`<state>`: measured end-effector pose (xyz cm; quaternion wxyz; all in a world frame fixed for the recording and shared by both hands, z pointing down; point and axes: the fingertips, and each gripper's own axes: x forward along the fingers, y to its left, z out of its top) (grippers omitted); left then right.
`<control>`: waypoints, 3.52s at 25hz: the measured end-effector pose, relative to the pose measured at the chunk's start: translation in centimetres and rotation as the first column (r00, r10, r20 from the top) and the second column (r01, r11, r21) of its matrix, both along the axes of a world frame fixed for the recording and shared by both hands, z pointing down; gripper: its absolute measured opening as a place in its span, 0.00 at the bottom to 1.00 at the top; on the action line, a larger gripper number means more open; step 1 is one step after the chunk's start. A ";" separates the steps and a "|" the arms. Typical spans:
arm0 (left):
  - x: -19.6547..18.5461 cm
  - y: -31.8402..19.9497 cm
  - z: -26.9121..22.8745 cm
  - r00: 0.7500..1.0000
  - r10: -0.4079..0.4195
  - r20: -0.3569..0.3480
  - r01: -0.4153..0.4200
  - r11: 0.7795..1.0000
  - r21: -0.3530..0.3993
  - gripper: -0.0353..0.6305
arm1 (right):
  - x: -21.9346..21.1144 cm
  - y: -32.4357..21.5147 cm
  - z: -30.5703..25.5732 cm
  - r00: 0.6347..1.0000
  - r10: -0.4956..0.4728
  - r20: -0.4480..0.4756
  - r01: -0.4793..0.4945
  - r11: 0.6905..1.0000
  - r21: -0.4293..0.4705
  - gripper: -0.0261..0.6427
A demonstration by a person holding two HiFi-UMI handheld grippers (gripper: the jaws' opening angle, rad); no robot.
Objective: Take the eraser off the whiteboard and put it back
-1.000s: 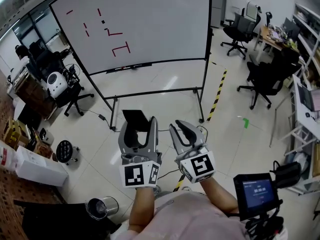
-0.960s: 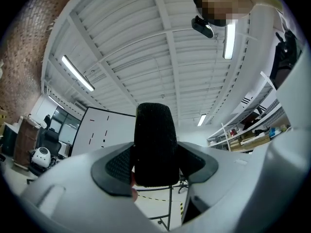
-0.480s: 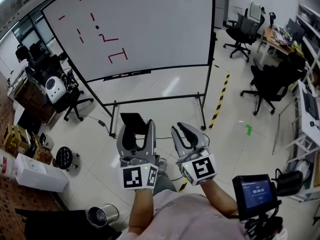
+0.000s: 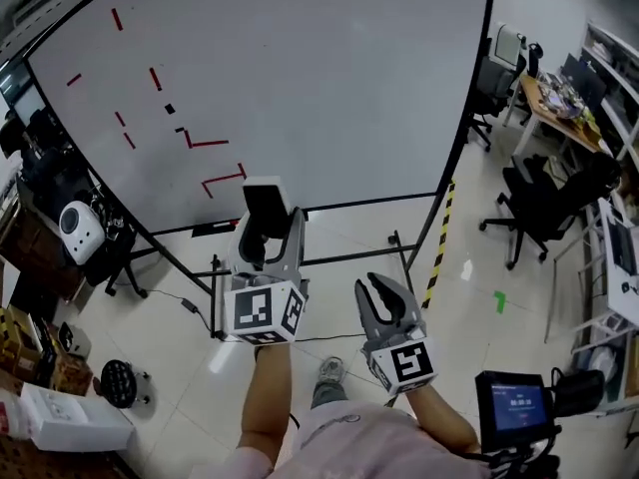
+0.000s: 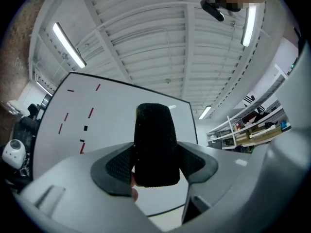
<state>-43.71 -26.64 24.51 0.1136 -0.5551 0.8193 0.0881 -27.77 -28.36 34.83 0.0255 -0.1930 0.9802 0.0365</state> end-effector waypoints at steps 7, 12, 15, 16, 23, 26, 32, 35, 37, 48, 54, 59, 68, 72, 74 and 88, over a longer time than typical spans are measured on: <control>-18.8 -14.6 -3.3 0.990 -0.126 0.069 0.132 0.988 -0.077 0.46 | -6.2 -11.2 2.4 0.974 0.191 -0.118 -0.197 0.979 -0.048 0.14; -24.9 -19.8 -2.2 0.962 -0.225 0.154 0.244 0.962 -0.121 0.46 | -8.0 -16.0 3.6 0.955 0.251 -0.156 -0.263 0.963 -0.063 0.14; -25.1 -20.4 -2.0 0.947 -0.248 0.206 0.268 0.960 -0.077 0.47 | -9.4 -17.1 4.1 0.957 0.239 -0.167 -0.253 0.965 -0.068 0.14; -25.2 -20.3 -2.0 0.943 -0.252 0.218 0.270 0.961 -0.059 0.47 | -10.0 -17.2 4.1 0.958 0.233 -0.170 -0.247 0.967 -0.069 0.14; -24.4 -18.1 -2.1 0.921 -0.275 0.277 0.295 0.955 -0.030 0.47 | -11.0 -16.9 4.1 0.961 0.219 -0.168 -0.233 0.970 -0.073 0.14; -23.1 -15.3 -1.8 0.944 -0.257 0.204 0.267 0.964 -0.020 0.47 | -9.8 -16.2 3.5 0.963 0.220 -0.154 -0.231 0.971 -0.060 0.14; -19.2 -5.9 -1.4 0.949 -0.301 0.089 0.303 0.953 -0.010 0.47 | -7.7 -11.6 1.1 0.978 0.170 -0.125 -0.177 0.983 -0.046 0.14; -9.3 -1.1 0.0 0.963 -0.264 0.047 0.263 0.965 0.021 0.47 | 0.9 -7.3 0.6 0.978 0.195 -0.078 -0.198 0.979 -0.040 0.14; -1.9 1.9 1.2 0.971 -0.239 0.027 0.238 0.970 0.037 0.47 | 7.4 -4.6 0.7 0.977 0.206 -0.045 -0.208 0.978 -0.033 0.14; 35.4 13.7 4.4 1.000 -0.004 -0.006 0.003 0.998 -0.068 0.47 | 38.0 10.1 0.6 0.962 0.272 0.035 -0.268 0.960 -0.076 0.14; 43.0 18.6 3.8 0.990 0.143 -0.007 -0.143 0.986 -0.083 0.47 | 40.3 14.9 -0.8 0.964 0.255 0.079 -0.249 0.965 -0.077 0.14; 41.4 22.6 4.8 0.984 0.177 -0.017 -0.177 0.976 -0.125 0.47 | 36.0 18.5 -0.9 0.970 0.225 0.087 -0.219 0.973 -0.075 0.14; 44.6 25.7 7.8 0.974 0.226 -0.030 -0.228 0.954 -0.196 0.47 | 33.6 22.1 -1.0 0.984 0.151 0.095 -0.148 0.988 -0.043 0.14; 43.5 26.6 8.3 0.977 0.212 -0.038 -0.215 0.957 -0.196 0.47 | 32.0 23.3 -0.7 0.988 0.126 0.090 -0.123 0.992 -0.043 0.15; 43.4 27.1 8.0 0.980 0.195 -0.039 -0.199 0.962 -0.188 0.47 | 31.7 23.8 -0.7 0.991 0.109 0.083 -0.106 0.994 -0.041 0.15; 40.7 29.5 8.2 0.992 0.108 -0.060 -0.118 0.974 -0.194 0.47 | 29.6 26.5 -0.2 0.998 0.040 0.042 -0.038 0.998 -0.044 0.17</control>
